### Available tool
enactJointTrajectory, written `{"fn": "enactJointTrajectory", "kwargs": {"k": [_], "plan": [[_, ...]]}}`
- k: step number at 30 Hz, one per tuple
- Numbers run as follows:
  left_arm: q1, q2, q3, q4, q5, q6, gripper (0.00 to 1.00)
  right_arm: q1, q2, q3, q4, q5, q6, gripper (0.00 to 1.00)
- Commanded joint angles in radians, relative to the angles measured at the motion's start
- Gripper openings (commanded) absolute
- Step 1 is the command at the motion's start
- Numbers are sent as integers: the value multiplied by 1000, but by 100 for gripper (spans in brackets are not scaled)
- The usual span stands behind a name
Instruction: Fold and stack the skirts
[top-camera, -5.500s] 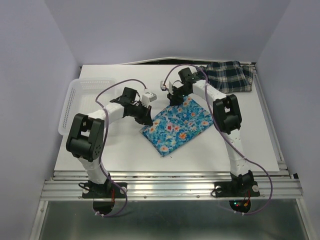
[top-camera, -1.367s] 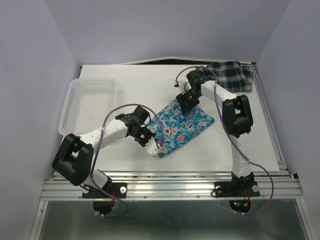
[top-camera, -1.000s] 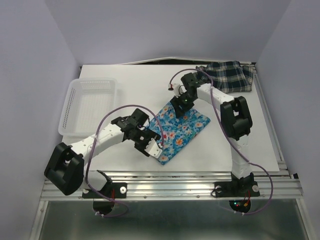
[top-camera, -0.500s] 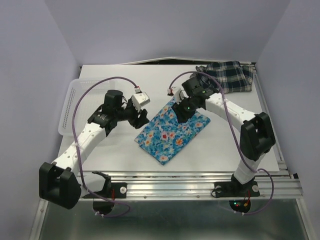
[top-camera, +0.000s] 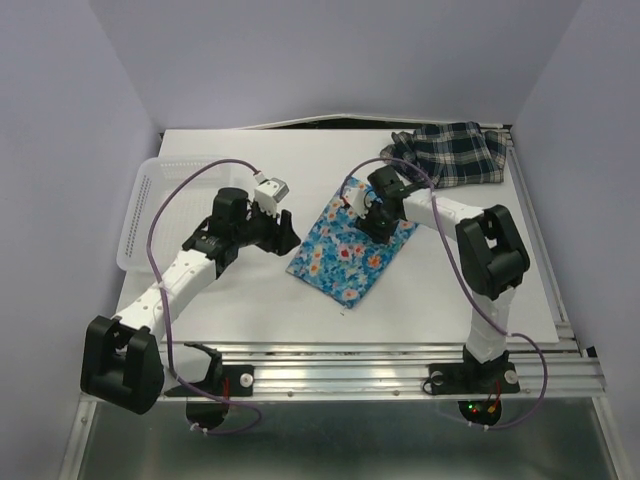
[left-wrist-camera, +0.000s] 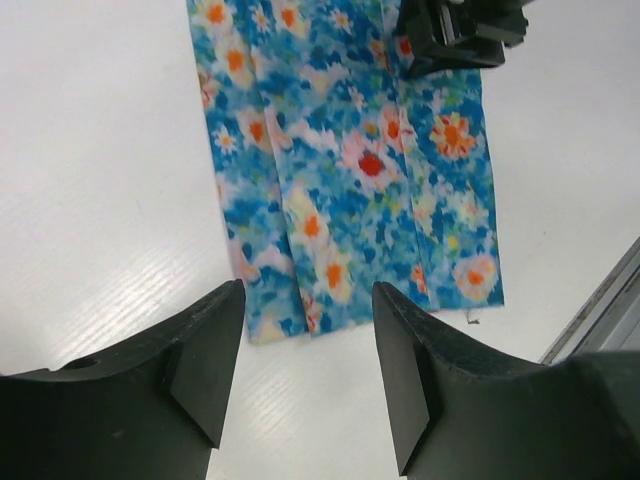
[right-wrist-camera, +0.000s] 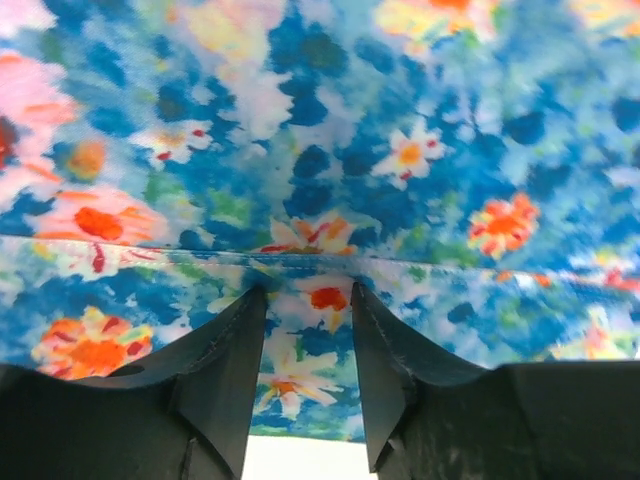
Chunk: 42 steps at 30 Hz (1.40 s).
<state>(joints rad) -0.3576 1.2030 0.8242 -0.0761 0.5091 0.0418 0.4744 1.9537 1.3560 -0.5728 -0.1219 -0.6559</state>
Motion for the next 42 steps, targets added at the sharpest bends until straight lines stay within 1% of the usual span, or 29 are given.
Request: {"fn": "enactJointTrajectory", "kwargs": {"k": [1,3,4,6,8,10,11,13,14,17,21,24,26,31,35,37,42], "plan": [[9,-55,-34,111,-55,-120,66,-20,16,84,65,56,-113,50],[14,-69,-42,127,-67,-138,68,18,-24,135,18,35,-30,56],[20,-71,-39,145,-67,-148,69,32,-60,182,-60,-8,1,63],[22,-68,-30,157,-76,-154,69,64,-108,187,-99,-39,70,73],[26,-53,-16,171,-83,-164,69,130,-156,169,-125,-58,157,77],[32,-36,10,179,-93,-164,69,185,-216,112,-113,-42,234,79],[34,-34,13,191,-99,-164,69,241,-225,92,-105,-33,254,79],[48,-36,15,205,-106,-171,69,291,-227,45,-90,-7,310,79],[51,-34,16,210,-103,-175,69,324,-217,35,-84,-4,329,76],[55,-36,32,184,-101,-175,69,366,-187,5,-53,-2,393,71],[60,-45,47,151,-112,-166,70,409,-161,-9,-32,1,447,69],[65,-48,50,147,-107,-168,70,420,-127,-31,-13,34,460,69],[66,-49,50,147,-107,-172,70,420,-108,-60,22,86,463,71],[71,-49,50,147,-110,-177,70,429,-75,-97,57,105,481,72],[80,-49,47,147,-116,-178,70,451,-110,-95,65,156,506,74],[82,-49,41,150,-116,-180,70,489,-136,-98,67,189,501,74],[83,-46,35,156,-112,-186,70,500,-127,-110,82,195,506,73]]}}
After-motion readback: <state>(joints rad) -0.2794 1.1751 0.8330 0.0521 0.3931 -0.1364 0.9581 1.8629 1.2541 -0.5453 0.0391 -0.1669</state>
